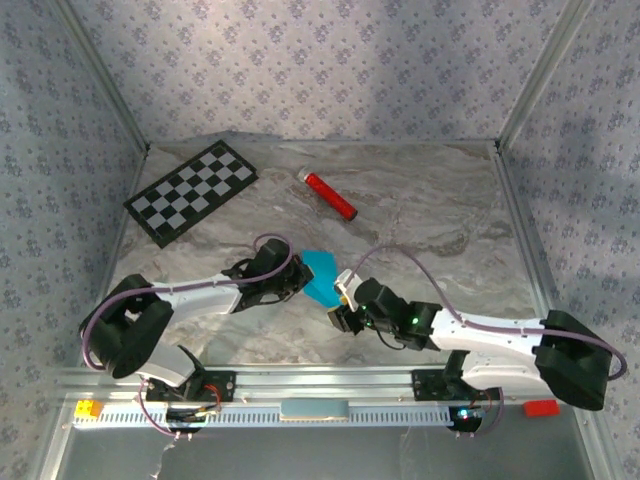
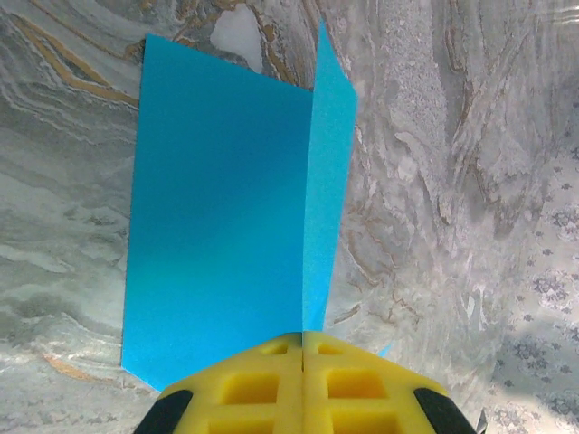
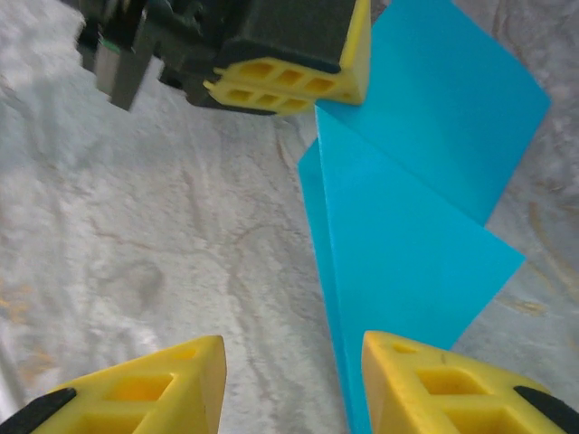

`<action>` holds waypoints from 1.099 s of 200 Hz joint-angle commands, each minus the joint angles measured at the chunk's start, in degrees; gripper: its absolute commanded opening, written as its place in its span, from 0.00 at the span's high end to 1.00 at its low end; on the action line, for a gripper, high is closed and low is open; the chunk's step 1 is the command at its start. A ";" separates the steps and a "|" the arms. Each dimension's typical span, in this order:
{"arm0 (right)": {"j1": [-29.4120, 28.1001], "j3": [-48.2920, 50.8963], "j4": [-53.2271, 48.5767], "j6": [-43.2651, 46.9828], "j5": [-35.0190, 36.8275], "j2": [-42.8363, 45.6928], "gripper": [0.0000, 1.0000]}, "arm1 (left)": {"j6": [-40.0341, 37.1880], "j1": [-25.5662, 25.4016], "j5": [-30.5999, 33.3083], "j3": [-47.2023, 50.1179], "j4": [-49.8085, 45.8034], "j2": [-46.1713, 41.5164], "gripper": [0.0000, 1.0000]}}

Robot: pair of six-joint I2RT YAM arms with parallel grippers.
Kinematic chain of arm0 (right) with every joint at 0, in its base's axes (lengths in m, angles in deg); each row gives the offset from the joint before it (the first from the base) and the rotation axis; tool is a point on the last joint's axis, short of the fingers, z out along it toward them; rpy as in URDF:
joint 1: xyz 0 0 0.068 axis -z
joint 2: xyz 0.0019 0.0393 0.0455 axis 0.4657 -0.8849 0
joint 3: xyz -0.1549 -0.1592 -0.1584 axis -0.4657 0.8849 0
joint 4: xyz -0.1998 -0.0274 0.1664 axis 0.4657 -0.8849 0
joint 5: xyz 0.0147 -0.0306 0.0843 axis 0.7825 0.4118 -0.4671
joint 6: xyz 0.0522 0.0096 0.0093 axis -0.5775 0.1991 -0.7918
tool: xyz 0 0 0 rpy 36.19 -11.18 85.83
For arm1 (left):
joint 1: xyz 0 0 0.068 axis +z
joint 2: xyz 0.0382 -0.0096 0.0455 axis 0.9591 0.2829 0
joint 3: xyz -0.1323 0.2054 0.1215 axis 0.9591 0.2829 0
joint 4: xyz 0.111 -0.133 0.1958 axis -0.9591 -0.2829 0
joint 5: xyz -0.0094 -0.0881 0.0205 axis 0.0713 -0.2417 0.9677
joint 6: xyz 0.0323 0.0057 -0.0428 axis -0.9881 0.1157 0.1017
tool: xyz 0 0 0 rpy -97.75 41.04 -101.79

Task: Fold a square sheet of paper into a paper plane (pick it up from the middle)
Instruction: Fourth fold the wing at the center of the table.

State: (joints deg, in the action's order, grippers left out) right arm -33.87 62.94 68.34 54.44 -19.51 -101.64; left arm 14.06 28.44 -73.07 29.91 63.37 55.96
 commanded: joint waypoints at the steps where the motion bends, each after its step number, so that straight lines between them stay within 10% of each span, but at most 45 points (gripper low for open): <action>1: -2.36 -0.73 4.08 8.27 11.11 -3.26 0.55 | 1.73 -0.26 1.98 -0.24 -1.87 -1.61 1.00; 92: -9.20 -7.28 4.52 13.45 26.41 -19.67 0.56 | 1.16 -0.50 1.35 -0.85 -2.20 -1.18 1.00; 220: -8.07 -7.18 4.77 8.81 25.68 -22.94 0.68 | 0.57 -0.69 1.67 -1.53 -3.28 -1.48 0.99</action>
State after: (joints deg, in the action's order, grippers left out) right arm -42.15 56.75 72.51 64.76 5.73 -123.39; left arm 14.06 28.03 -72.55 29.89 62.21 55.96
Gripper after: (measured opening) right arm 0.326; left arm 0.044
